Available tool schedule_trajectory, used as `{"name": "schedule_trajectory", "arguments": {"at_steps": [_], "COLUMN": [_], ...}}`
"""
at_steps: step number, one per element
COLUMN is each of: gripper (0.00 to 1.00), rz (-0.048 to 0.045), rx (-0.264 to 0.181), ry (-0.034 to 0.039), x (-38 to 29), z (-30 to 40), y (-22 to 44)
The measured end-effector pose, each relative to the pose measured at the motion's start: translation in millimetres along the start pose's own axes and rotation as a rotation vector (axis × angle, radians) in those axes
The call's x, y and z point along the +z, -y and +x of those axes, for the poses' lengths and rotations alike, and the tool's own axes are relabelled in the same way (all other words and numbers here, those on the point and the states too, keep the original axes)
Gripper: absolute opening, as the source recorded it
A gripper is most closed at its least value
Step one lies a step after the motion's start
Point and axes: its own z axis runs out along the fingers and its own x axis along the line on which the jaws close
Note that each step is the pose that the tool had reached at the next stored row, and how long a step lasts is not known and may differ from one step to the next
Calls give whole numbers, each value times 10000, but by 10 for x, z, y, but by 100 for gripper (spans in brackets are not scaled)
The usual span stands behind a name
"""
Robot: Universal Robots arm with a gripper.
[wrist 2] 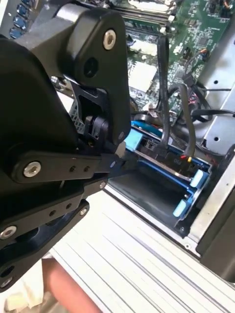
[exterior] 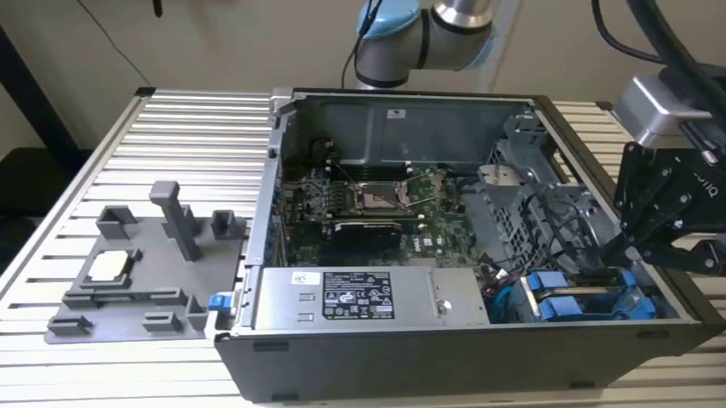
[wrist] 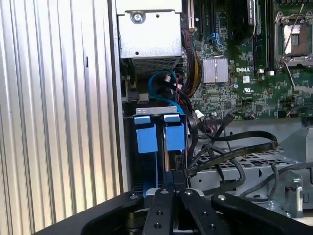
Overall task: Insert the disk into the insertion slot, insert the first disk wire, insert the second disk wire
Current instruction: 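Insert the second disk wire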
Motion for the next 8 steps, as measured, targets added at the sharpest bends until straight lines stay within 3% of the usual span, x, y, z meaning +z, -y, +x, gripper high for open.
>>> {"name": "schedule_trajectory", "arguments": {"at_steps": [8], "gripper": [11], "rz": [1], "rx": [0], "ry": [-7], "x": [-1], "z": [0], "y": [0]}}
